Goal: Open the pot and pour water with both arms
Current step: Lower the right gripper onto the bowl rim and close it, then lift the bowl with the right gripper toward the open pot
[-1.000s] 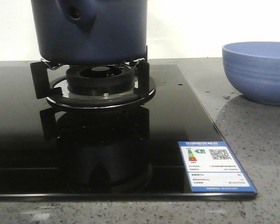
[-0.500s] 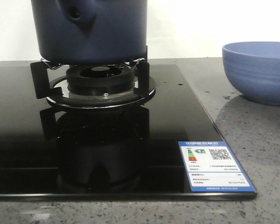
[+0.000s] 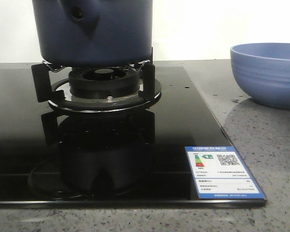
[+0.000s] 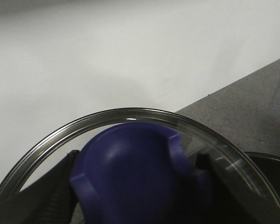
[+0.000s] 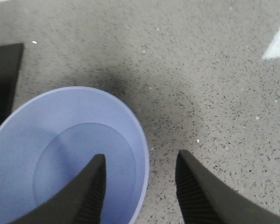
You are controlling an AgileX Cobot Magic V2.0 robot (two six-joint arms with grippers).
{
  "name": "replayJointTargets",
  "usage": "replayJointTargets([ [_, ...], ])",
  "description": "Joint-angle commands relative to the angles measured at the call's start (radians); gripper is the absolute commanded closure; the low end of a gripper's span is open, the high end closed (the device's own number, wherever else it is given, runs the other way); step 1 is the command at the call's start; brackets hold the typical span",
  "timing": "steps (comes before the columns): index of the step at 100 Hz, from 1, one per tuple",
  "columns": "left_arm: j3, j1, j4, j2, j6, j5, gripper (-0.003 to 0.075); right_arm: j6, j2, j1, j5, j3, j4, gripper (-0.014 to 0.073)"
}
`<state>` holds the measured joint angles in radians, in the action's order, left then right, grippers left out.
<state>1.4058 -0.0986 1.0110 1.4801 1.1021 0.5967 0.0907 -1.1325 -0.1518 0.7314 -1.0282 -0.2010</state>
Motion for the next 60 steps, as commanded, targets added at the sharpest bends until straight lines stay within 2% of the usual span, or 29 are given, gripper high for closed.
replayJointTargets([
  [1,0.041,0.015,0.075,-0.053,-0.002,-0.031,0.0335,0.003,-0.049,-0.011,-0.021,-0.068,-0.001,0.028],
  [35,0.041,0.025,0.082,-0.053,-0.002,-0.036,0.0335,0.003,-0.218,-0.011,0.069,-0.124,-0.004,0.028],
  [60,0.041,0.025,0.082,-0.053,-0.002,-0.036,0.0335,0.003,-0.282,-0.011,0.074,-0.124,-0.009,0.0281],
])
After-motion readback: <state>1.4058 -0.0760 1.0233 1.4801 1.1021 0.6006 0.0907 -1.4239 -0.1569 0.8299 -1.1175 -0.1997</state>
